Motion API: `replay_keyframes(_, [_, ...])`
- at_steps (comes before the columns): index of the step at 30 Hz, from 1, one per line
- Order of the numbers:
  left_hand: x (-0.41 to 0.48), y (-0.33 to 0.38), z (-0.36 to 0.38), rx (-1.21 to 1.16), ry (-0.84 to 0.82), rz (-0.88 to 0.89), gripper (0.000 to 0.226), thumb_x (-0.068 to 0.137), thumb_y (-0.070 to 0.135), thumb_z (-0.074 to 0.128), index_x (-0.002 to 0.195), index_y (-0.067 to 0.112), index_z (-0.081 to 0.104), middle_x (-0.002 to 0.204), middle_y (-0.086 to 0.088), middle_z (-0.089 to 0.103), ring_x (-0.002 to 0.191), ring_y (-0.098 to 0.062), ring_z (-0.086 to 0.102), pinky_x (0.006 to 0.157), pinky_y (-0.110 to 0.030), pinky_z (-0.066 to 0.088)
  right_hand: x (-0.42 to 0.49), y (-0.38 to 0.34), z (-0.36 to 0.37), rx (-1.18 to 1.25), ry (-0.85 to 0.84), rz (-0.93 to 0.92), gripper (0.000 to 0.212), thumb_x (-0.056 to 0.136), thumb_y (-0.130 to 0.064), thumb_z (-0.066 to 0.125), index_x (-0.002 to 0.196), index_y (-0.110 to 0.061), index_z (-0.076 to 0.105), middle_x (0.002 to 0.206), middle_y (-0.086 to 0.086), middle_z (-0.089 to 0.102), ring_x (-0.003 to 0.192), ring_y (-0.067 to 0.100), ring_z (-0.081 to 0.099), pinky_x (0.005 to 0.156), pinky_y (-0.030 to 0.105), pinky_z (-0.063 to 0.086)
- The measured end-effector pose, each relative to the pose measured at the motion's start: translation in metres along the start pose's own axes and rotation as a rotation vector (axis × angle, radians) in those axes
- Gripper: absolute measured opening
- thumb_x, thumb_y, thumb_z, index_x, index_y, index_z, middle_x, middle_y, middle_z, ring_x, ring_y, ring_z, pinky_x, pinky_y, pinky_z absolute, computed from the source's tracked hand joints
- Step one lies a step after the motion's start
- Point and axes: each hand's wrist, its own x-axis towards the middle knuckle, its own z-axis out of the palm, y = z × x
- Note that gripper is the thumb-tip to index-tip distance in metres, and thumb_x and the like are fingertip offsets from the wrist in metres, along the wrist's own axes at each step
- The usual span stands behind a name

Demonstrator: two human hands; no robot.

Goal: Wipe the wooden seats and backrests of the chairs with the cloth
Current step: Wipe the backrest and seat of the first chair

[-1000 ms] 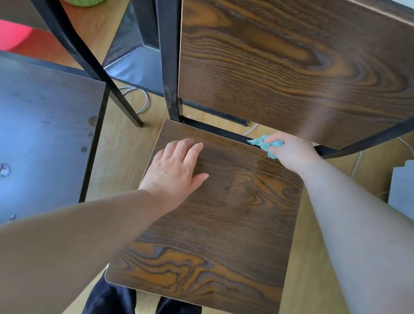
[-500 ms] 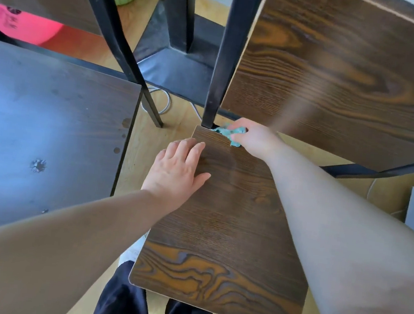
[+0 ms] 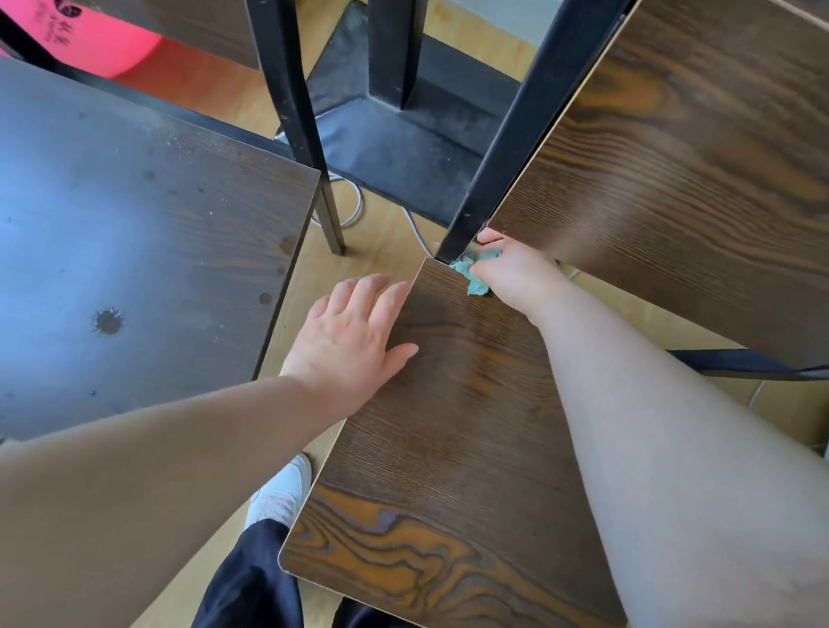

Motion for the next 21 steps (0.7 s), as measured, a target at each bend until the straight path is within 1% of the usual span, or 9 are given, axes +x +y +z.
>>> replay_keyframes(1, [-0.001,0.000,0.000,0.001,-0.002,0.001,0.066,0.096,0.054,0.037,0.149,0.019,0.022,0.148,-0.006,0.033,0.133,-0.029,0.033,0.107,-0.043,0.037,-0.001,0.002,0.000,0.000,0.010,-0.015,0.038,0.093,-0.028,0.052,0.129,-0.040,0.051,0.117,-0.010,0.055,0.087,0.007,0.053,0.070,0.020,0.042])
replay_keyframes(3, [-0.003,-0.001,-0.001,0.009,-0.006,0.005,0.067,0.096,0.055,0.037,0.149,0.018,0.022,0.149,-0.007,0.033,0.134,-0.030,0.033,0.108,-0.043,0.037,-0.004,0.004,0.002,0.008,0.045,-0.047,0.037,0.093,-0.027,0.054,0.129,-0.036,0.053,0.117,-0.010,0.055,0.089,0.009,0.052,0.069,0.019,0.039])
replay_keyframes(7, [-0.007,-0.004,-0.004,0.034,-0.011,0.029,0.066,0.096,0.055,0.035,0.149,0.018,0.022,0.149,-0.008,0.033,0.133,-0.030,0.034,0.106,-0.043,0.038,-0.012,0.007,0.010,-0.040,0.147,-0.169,0.036,0.089,-0.022,0.060,0.125,-0.026,0.058,0.119,-0.006,0.061,0.103,0.016,0.057,0.079,0.024,0.043])
replay_keyframes(9, [-0.009,-0.006,-0.005,0.051,-0.013,0.036,0.066,0.095,0.055,0.035,0.148,0.017,0.024,0.148,-0.008,0.034,0.132,-0.031,0.035,0.106,-0.043,0.038,-0.022,0.010,0.016,-0.036,0.214,-0.230,0.039,0.088,-0.018,0.064,0.127,-0.020,0.055,0.119,-0.003,0.061,0.109,0.016,0.056,0.088,0.027,0.045])
replay_keyframes(10, [-0.010,-0.007,-0.006,0.058,-0.015,0.038,0.066,0.095,0.055,0.035,0.148,0.017,0.024,0.148,-0.008,0.034,0.132,-0.031,0.035,0.106,-0.044,0.038,-0.027,0.013,0.020,-0.020,0.237,-0.257,0.039,0.089,-0.015,0.064,0.126,-0.019,0.053,0.120,-0.003,0.060,0.110,0.015,0.055,0.089,0.026,0.044])
replay_keyframes(12, [-0.011,-0.008,-0.006,0.070,-0.022,0.041,0.065,0.096,0.054,0.037,0.149,0.018,0.024,0.149,-0.008,0.033,0.134,-0.031,0.033,0.107,-0.043,0.037,-0.042,0.018,0.029,0.007,0.248,-0.295,0.036,0.089,-0.013,0.064,0.121,-0.020,0.049,0.121,-0.005,0.060,0.109,0.012,0.056,0.088,0.026,0.045])
replay_keyframes(16, [-0.017,-0.012,-0.005,0.076,-0.027,0.052,0.065,0.096,0.053,0.040,0.148,0.017,0.024,0.148,-0.009,0.035,0.133,-0.031,0.035,0.106,-0.044,0.037,-0.075,0.033,0.059,0.005,0.215,-0.304,0.035,0.090,-0.013,0.064,0.115,-0.026,0.044,0.121,-0.006,0.061,0.113,0.012,0.057,0.090,0.027,0.049])
replay_keyframes(18, [-0.021,-0.012,-0.004,0.079,-0.028,0.055,0.065,0.095,0.053,0.042,0.147,0.016,0.027,0.146,-0.010,0.038,0.131,-0.032,0.038,0.104,-0.044,0.039,-0.092,0.041,0.076,0.012,0.197,-0.301,0.036,0.090,-0.015,0.064,0.115,-0.029,0.042,0.122,-0.006,0.061,0.113,0.011,0.058,0.088,0.025,0.051])
replay_keyframes(21, [-0.027,-0.014,-0.004,0.084,-0.034,0.067,0.066,0.093,0.053,0.044,0.146,0.015,0.032,0.144,-0.010,0.040,0.128,-0.032,0.041,0.101,-0.044,0.041,-0.108,0.048,0.091,0.025,0.163,-0.283,0.039,0.091,-0.015,0.064,0.120,-0.030,0.042,0.124,-0.007,0.061,0.113,0.011,0.058,0.085,0.018,0.049])
